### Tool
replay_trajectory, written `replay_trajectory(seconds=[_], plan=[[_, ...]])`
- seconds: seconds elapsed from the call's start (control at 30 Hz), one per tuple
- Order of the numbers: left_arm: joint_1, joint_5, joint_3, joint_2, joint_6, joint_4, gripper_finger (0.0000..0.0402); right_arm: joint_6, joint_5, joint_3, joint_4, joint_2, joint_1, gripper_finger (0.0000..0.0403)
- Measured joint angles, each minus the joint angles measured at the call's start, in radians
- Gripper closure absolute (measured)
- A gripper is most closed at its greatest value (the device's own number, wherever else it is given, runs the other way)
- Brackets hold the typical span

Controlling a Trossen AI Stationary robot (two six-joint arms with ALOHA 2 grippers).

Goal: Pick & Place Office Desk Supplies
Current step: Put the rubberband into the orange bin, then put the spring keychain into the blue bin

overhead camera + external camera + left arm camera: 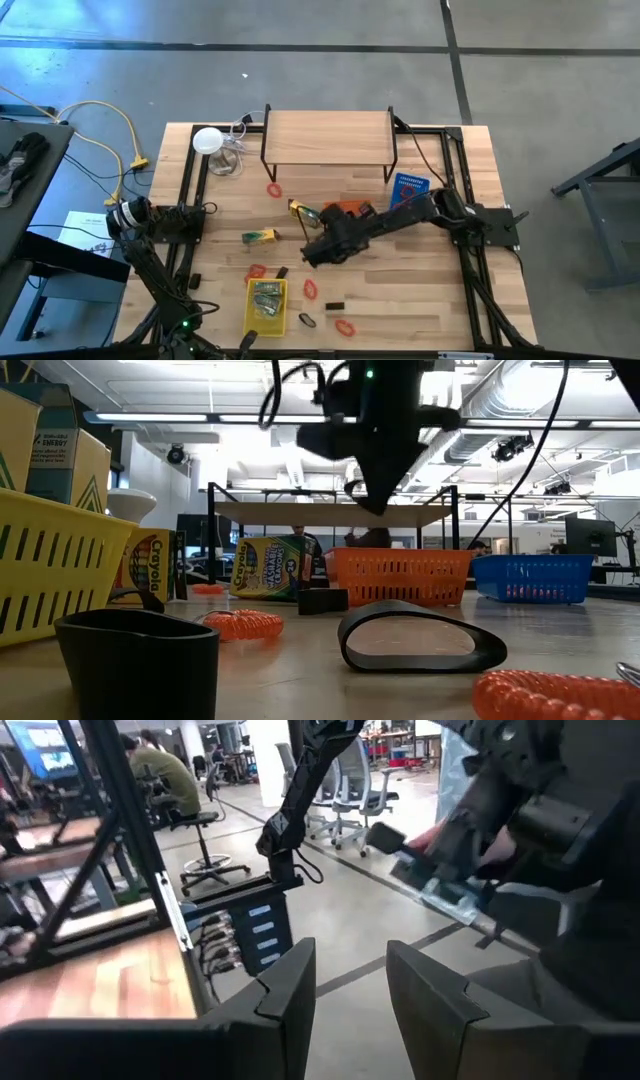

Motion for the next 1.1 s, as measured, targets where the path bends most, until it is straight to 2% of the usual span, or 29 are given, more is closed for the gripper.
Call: replay_trajectory(seconds=[0.17, 0.47, 0.6, 0.73, 0.87, 1.1], plan=[[-0.012, 0.000, 0.000, 0.000, -0.013, -0.008, 0.0281, -0.004, -0.055, -0.039, 0.009, 0.000, -0.019, 0.0342], [-0.012, 0.001, 0.000, 0.000, -0.018, -0.033, 0.0281, -0.003, -0.052, -0.051, 0.013, 0.002, -0.016, 0.0233], [-0.012, 0.001, 0.000, 0.000, -0.018, -0.036, 0.0281, -0.008, -0.076, -0.051, -0.011, 0.000, 0.000, 0.0199], [-0.012, 0.001, 0.000, 0.000, -0.018, -0.045, 0.0281, 0.009, -0.139, -0.050, -0.016, -0.018, 0.033, 0.0189], [-0.012, 0.001, 0.000, 0.000, -0.017, -0.083, 0.0281, -0.002, -0.253, -0.051, 0.013, -0.029, 0.089, 0.0188], [-0.012, 0.001, 0.000, 0.000, -0.017, -0.123, 0.0281, -0.003, -0.448, -0.051, 0.126, -0.029, 0.251, 0.0188]])
